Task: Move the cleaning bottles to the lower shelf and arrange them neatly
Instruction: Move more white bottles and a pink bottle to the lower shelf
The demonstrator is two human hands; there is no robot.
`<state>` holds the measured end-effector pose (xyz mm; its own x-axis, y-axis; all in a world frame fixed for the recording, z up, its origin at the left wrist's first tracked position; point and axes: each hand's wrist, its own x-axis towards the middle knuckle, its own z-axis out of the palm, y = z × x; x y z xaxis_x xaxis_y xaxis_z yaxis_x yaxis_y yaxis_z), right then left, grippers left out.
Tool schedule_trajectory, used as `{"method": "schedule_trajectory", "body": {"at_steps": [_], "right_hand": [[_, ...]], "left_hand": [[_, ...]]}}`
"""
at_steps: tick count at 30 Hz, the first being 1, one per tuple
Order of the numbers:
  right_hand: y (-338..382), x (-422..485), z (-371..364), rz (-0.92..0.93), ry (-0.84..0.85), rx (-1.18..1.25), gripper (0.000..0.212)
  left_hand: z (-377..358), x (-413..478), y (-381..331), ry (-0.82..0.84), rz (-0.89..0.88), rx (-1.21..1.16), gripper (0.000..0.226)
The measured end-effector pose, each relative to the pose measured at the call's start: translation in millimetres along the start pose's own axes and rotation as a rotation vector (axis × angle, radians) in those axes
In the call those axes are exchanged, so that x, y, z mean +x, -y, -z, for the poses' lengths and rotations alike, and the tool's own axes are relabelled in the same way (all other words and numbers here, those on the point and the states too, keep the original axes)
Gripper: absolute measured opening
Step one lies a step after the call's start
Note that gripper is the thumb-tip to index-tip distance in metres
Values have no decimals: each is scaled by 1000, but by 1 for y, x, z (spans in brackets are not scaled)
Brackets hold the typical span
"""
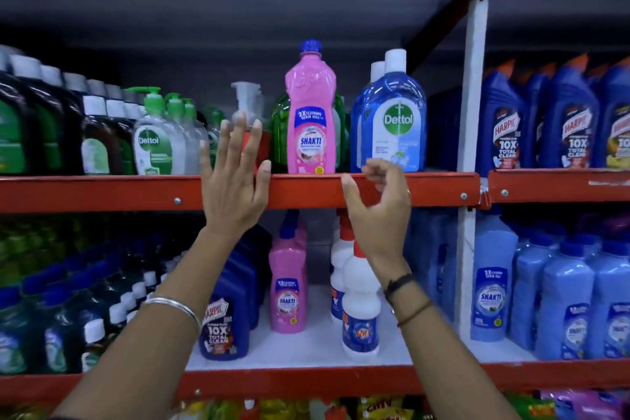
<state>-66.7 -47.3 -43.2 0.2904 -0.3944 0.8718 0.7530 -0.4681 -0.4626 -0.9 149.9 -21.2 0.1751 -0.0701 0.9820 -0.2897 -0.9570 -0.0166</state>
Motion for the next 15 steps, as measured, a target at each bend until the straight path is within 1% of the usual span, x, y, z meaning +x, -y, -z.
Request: {"method": "schedule_trajectory", "body": {"at_steps": [1, 5, 8, 10, 11, 13, 15], "right_hand": [[7, 10, -9, 23, 28, -38, 38], [24, 46, -50, 72, 193, -291, 76], [29, 62, -73, 46, 210, -409, 97], [33, 66, -84, 40, 174, -486, 103], [35, 68, -87, 42, 154, -532, 102], [40, 70, -91, 24, 127, -580, 95], [41, 72, -90, 0, 112, -561, 91]], "left_hand": [[0, -1, 1, 0, 5, 9, 57], [1, -4, 3, -3, 2, 24, 55], [1, -8, 6, -5, -7, 34, 54], [0, -10, 8, -9, 5, 38, 54], [0, -11, 9, -10, 14, 41, 54], [-1, -13, 11, -10, 15, 45, 54], [-1, -13, 12, -8, 2, 46, 54]]}}
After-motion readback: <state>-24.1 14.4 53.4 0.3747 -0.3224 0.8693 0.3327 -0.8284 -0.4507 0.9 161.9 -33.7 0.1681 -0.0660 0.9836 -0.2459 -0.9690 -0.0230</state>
